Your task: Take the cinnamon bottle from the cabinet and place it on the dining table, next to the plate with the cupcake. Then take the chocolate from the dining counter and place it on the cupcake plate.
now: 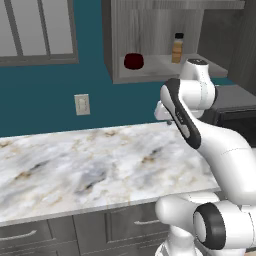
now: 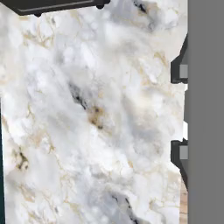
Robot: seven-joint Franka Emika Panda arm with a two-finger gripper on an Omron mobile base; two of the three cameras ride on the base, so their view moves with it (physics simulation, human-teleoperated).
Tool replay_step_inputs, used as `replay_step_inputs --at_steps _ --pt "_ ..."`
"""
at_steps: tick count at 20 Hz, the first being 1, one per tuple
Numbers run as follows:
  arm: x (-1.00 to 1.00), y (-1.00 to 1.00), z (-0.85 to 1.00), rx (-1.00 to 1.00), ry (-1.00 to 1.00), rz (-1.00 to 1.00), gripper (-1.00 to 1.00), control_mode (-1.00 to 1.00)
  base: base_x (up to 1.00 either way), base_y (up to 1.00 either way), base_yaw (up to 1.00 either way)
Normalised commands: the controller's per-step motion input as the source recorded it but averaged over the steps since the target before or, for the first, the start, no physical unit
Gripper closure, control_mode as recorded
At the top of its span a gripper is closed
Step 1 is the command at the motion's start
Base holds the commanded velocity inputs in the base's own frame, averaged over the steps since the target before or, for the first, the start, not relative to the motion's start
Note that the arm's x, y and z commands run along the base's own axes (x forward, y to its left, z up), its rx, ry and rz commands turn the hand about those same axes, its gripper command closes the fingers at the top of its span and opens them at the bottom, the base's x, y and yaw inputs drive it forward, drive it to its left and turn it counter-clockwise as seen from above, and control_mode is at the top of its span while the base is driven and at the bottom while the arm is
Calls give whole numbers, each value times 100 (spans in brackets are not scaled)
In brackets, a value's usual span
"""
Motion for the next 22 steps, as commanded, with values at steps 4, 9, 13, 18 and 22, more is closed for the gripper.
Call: replay_step_inputs --at_steps 4,9,13,18,22 --pt "-8 0 0 0 -6 0 -100 -100 0 0 0" --pt "-40 1 4 -5 -55 0 -100 -100 0 0 0" --pt "-38 1 32 -16 -76 1 -100 -100 0 0 0" --pt "-18 0 50 -10 -52 0 -100 -100 0 0 0" --pt "0 -7 64 -1 -19 -2 -100 -100 0 0 0"
